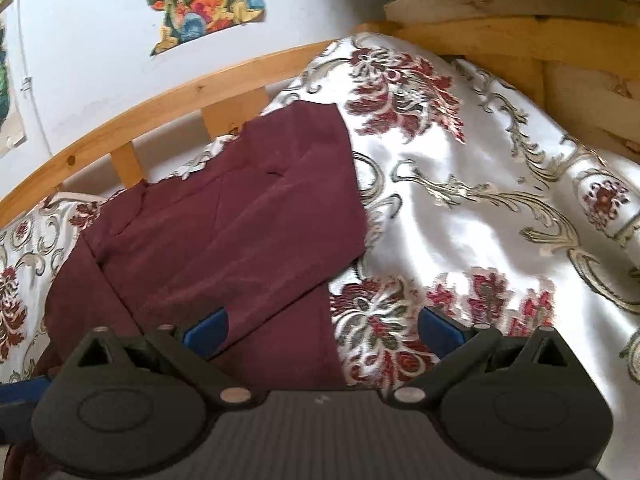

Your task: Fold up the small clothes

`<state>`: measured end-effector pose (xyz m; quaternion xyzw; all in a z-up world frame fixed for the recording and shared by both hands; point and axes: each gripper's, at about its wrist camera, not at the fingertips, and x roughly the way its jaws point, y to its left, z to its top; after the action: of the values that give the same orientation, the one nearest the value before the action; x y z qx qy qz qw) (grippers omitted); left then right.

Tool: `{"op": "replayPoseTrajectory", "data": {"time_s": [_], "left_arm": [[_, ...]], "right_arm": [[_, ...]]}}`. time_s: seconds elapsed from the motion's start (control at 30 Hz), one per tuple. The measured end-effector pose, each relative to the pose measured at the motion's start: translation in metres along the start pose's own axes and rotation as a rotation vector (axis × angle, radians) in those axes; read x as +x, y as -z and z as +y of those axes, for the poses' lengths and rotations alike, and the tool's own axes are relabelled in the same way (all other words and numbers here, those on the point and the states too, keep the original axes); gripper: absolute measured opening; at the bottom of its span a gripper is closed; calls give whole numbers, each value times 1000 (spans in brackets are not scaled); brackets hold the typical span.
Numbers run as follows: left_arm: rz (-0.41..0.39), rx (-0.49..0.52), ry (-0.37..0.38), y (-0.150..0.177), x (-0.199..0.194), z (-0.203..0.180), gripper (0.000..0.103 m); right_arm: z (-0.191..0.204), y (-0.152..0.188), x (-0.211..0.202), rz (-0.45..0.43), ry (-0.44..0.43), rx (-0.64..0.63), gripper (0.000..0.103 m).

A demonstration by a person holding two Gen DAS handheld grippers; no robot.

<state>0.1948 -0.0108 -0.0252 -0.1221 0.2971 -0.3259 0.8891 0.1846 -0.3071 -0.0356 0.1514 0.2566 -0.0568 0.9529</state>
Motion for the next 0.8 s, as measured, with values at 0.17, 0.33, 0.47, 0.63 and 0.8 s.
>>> {"op": "replayPoseTrajectory", "data": {"time_s": [0.17,0.33,0.47,0.63,0.8], "left_arm": [[-10,-135,-192,0,-22,35,94],[-96,-243,-415,-18,-37,81,94],[-152,-332,-480,-28,-39,115,94],[-182,-217,-493,-50,-28,131,89],[-123,-25,-506,-71,-1,132,82]], "right_arm": [[38,-2,7,-56,-36,-256,103],[83,-36,37,-48,-318,-356,99],[119,-61,74,33,-479,-332,86],[175,-74,112,58,-538,-468,76],[224,-84,155,108,-587,-516,72]]}}
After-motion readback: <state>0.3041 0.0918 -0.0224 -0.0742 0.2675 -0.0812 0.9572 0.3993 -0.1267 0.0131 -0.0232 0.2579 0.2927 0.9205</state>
